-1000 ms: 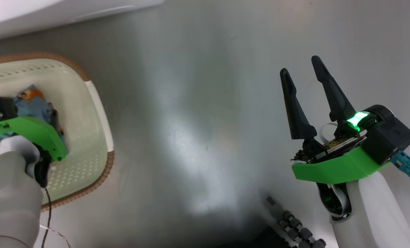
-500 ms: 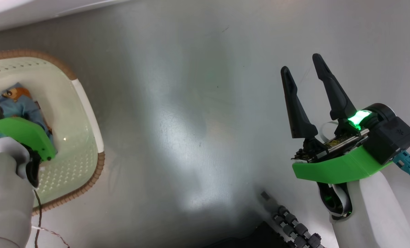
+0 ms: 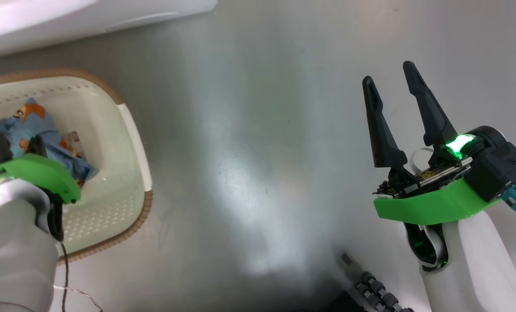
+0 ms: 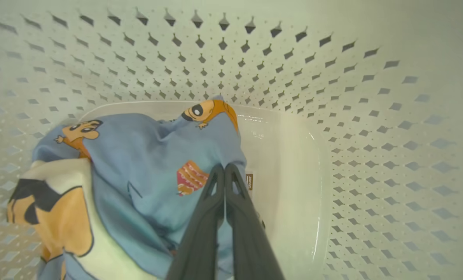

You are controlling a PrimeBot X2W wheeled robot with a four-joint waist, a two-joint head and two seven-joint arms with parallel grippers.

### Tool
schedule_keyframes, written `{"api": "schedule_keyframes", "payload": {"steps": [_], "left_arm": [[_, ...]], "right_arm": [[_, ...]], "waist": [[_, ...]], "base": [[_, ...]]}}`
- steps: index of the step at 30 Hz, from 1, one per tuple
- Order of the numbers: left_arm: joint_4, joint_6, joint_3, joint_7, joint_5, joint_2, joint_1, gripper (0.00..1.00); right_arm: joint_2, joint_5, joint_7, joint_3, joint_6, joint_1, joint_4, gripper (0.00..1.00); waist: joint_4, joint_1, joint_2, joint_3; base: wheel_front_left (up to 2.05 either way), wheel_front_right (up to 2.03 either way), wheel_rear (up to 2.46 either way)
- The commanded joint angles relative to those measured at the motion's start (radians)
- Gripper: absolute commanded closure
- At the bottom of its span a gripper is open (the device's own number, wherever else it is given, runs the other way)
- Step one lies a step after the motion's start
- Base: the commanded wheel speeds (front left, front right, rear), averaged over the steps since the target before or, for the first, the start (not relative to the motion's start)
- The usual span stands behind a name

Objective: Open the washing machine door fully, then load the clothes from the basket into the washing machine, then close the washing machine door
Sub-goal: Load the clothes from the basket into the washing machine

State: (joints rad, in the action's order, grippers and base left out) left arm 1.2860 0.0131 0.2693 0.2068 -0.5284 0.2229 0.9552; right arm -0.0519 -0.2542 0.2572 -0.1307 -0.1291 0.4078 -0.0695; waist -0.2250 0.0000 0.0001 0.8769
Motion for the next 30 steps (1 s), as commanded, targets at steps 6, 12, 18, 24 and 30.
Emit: {"api": "schedule_keyframes", "payload": {"steps": [6,12,18,24,30], "left_arm": [[-0.066,-0.008,-0.039,0.053,-0.018,0.010,-0.108,1.00],[-0.285,-0.029,-0.109,0.055,-0.002,-0.012,-0.228,1.00],[-0.487,-0.048,-0.175,0.055,0.058,-0.052,-0.371,1.00],[-0.675,-0.056,-0.217,0.055,0.145,-0.084,-0.505,1.00],[-0.814,-0.060,-0.243,0.055,0.203,-0.097,-0.611,1.00]], "right_arm": [[0.002,0.039,0.005,0.003,-0.002,-0.061,-0.004,0.00],[0.002,0.068,0.005,0.024,-0.002,-0.094,0.011,0.00],[0.002,0.082,-0.006,0.044,-0.002,-0.134,0.026,0.00],[0.002,0.088,-0.025,0.055,-0.002,-0.184,0.045,0.00],[0.002,0.083,-0.033,0.049,-0.002,-0.222,0.068,0.00]], "waist": [[0.084,0.0000,-0.0001,-0.110],[0.145,0.0000,-0.0001,-0.199],[0.187,0.0000,-0.0001,-0.300],[0.217,0.0000,-0.0001,-0.419],[0.235,0.0000,-0.0001,-0.528]], "base": [[0.00,0.00,0.00],[0.00,0.00,0.00],[0.00,0.00,0.00],[0.00,0.00,0.00],[0.00,0.00,0.00]]}}
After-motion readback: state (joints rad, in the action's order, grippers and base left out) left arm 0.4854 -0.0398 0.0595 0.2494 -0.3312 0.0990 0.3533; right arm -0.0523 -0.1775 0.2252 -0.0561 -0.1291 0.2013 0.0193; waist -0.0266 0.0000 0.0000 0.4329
